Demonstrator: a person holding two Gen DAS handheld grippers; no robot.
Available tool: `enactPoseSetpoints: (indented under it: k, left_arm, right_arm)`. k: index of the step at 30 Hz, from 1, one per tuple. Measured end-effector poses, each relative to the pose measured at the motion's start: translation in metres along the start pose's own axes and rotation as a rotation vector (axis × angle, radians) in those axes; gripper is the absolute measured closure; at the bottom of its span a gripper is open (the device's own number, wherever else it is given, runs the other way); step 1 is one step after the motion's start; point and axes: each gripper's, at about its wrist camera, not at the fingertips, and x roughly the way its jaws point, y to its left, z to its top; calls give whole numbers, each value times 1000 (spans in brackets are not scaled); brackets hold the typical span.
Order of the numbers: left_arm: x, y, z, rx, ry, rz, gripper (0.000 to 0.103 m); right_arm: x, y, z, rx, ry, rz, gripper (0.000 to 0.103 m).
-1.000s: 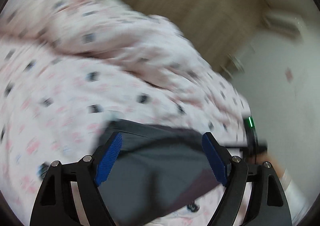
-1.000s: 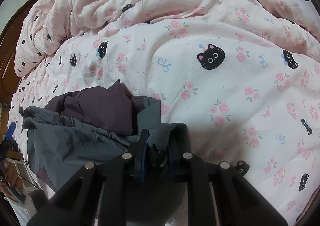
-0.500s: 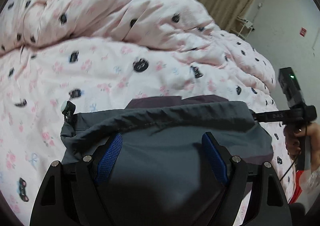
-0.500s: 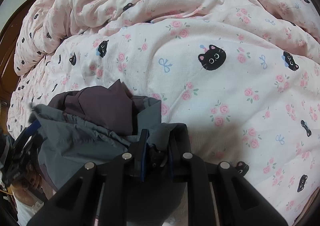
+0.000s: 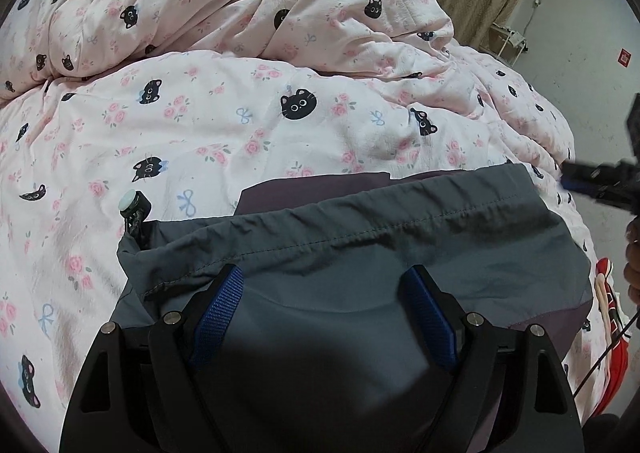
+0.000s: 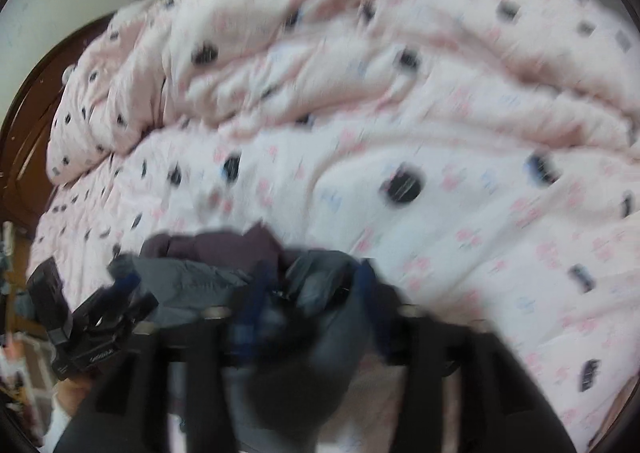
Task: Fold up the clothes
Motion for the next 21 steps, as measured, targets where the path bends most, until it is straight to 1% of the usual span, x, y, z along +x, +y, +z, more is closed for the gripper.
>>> enactPoseSetpoints:
  k: [1, 4, 10, 12, 15, 17, 18, 21]
  left_arm:
    - [0, 0, 0, 0, -1, 1, 23]
    - [0, 1, 0, -7, -4, 3, 23]
    - [-1, 1, 1, -25, -16, 27, 23]
    - [-1, 2, 1, -30, -18, 36, 23]
    - [-2, 3, 2, -35, -22, 49, 23]
    - [-1, 5, 2, -44, -22, 58, 23]
    - [-1, 6, 2, -49, -22, 67, 23]
    - [1, 8, 2, -60, -24, 89, 23]
  right_arm:
    - [-9, 0, 1, -7, -40, -17, 37]
    - [-30, 5, 1, -29, -110, 2, 37]
    - [-28, 77, -30, -310, -70, 187, 38]
    - [-17, 102, -45, -404, -38, 190, 39]
    - [4, 125, -59, -486, 4, 195, 39]
    - [21, 129, -60, -485, 23, 180, 40]
    - [29, 128, -58, -477, 23, 158, 40]
    - [47, 113, -49, -433, 20, 119, 40]
